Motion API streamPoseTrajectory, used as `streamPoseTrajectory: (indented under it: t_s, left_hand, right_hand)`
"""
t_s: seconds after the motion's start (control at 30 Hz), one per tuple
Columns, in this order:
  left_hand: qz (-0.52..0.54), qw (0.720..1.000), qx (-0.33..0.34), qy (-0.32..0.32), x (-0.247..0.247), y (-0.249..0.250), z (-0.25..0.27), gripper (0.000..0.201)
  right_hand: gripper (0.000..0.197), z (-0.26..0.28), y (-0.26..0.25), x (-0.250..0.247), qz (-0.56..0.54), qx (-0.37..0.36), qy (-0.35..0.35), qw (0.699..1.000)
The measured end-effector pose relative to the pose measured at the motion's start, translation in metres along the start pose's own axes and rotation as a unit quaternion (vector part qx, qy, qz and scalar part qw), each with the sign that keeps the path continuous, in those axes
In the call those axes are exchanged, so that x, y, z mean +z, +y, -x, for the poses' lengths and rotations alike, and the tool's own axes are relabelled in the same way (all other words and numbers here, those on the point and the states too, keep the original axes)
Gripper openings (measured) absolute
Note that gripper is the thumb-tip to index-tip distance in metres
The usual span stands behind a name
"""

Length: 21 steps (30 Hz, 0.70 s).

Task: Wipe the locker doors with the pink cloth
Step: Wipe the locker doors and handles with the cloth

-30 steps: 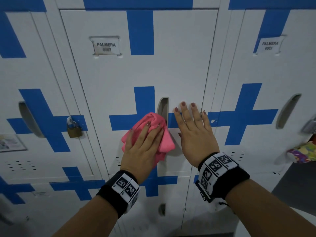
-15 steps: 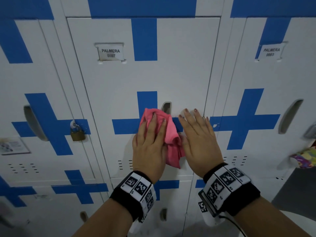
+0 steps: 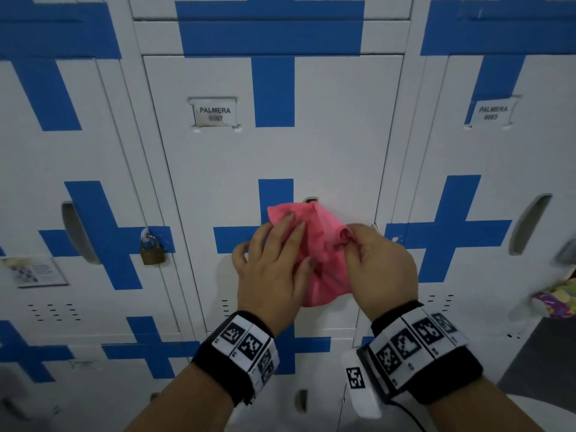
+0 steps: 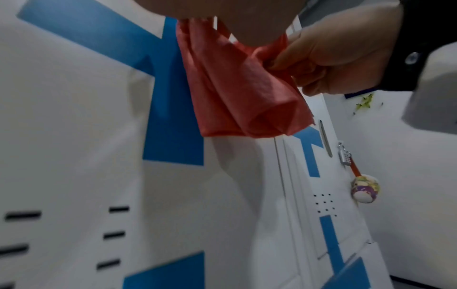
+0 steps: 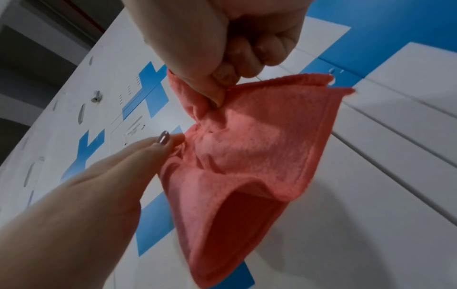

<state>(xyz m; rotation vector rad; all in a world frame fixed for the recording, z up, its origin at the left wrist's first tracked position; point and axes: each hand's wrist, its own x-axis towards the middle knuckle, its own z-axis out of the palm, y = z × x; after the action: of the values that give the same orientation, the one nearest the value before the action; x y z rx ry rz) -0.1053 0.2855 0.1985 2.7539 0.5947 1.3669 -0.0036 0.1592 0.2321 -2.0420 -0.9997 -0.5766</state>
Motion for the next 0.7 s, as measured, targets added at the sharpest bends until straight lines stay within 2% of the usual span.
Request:
streamPoseTrajectory:
  t_s: [0.13, 0.27, 0.37, 0.43, 0.53, 0.7]
  left_hand:
    - [-0.039, 0.997, 0.035, 0.054, -0.012, -0.008, -0.021, 0.049]
    - [-0.093, 0.993, 0.056, 0.037, -0.021, -0.026, -0.048, 0.06]
    - [-0.138, 0.988, 0.071, 0.008, -0.023, -0.045, -0.063, 0.067]
    - [-0.167, 0.983, 0.08, -0.01, -0.023, -0.055, -0.067, 0.074]
    - [-0.173, 0.981, 0.091, -0.017, -0.021, -0.06, -0.068, 0.082]
    - [-0.154, 0.984, 0.088, -0.011, -0.019, -0.058, -0.068, 0.082]
  right_hand:
    - [0.021, -0.006, 0.001, -0.003, -0.028, 0.041, 0.003, 0.999]
    - [0.021, -0.006, 0.007, -0.005, -0.057, 0.074, 0.02, 0.995]
    - [0.022, -0.002, 0.01, -0.006, -0.093, 0.07, 0.055, 0.992]
    - [0.021, 0.002, 0.005, -0.005, -0.12, 0.043, 0.068, 0.989]
    - [0.025, 0.009, -0.004, 0.0, -0.139, -0.016, 0.045, 0.989]
    - [0.036, 0.009, -0.017, 0.017, -0.06, -0.144, -0.001, 0.988]
